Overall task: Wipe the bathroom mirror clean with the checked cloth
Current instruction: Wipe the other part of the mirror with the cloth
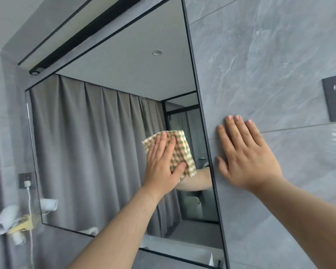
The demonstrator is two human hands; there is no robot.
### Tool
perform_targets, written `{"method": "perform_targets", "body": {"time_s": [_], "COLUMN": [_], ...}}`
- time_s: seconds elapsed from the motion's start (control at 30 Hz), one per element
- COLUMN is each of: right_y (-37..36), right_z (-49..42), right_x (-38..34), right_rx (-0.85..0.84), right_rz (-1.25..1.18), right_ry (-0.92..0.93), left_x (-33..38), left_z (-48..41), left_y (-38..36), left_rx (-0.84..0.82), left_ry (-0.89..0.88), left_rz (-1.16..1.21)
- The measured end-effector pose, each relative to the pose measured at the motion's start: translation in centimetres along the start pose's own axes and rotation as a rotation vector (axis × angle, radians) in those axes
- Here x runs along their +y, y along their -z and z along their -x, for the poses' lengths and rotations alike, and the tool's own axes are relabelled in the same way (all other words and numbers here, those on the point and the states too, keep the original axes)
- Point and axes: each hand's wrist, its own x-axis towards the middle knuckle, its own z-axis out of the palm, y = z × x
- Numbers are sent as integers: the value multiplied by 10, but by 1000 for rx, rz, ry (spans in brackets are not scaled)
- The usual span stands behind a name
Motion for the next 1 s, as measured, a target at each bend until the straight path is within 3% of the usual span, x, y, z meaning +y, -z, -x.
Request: {"method": "perform_targets", "body": {"time_s": [0.2,0.37,0.77,0.9,1.0], "right_y": [1,1,-2,-2,-2], "right_z": [0,2,44,44,43], "right_x": [-2,-4,-26,-26,-25], "right_rx": [7,3,-87,-93,-105], "right_rz": [-17,-13,-29,-14,-15], "right_ry": [-9,-23,-52,-43,-46], "left_x": [-1,8,-6,0,7], "left_z": [-67,-61,100,165,166], "left_y": [29,23,-31,-63,-70], "left_rx": [105,169,-69,-73,-71], "left_ry": [148,215,215,154,190], "left_rz": [80,120,3,-16,-15]}}
